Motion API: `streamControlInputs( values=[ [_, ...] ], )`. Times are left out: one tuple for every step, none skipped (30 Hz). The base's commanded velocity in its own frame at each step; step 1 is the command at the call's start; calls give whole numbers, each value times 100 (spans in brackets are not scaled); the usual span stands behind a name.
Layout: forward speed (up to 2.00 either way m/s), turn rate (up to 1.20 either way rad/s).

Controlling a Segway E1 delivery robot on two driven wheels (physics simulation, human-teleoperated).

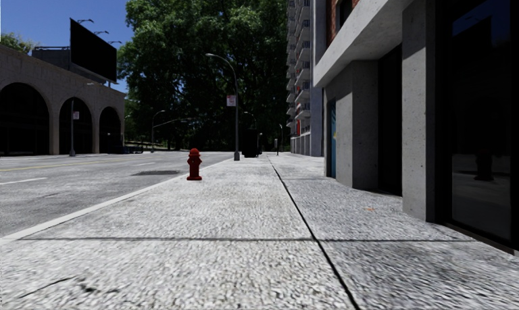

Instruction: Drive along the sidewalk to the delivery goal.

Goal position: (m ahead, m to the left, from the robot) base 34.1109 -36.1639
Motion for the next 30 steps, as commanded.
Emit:
streamControlInputs(
  values=[
    [200,0],
    [200,0],
    [200,0],
    [200,0],
    [200,0],
    [200,0],
    [200,0],
    [200,0],
    [200,0],
    [200,0],
    [200,0],
    [200,0],
    [200,0],
    [200,0],
    [200,0],
    [200,0],
    [200,0],
    [200,0],
    [200,0],
    [200,0],
    [200,0],
    [200,0],
    [200,0],
    [200,0],
    [200,0],
    [200,0],
    [200,0],
    [200,0],
    [200,0],
    [200,0]
  ],
)
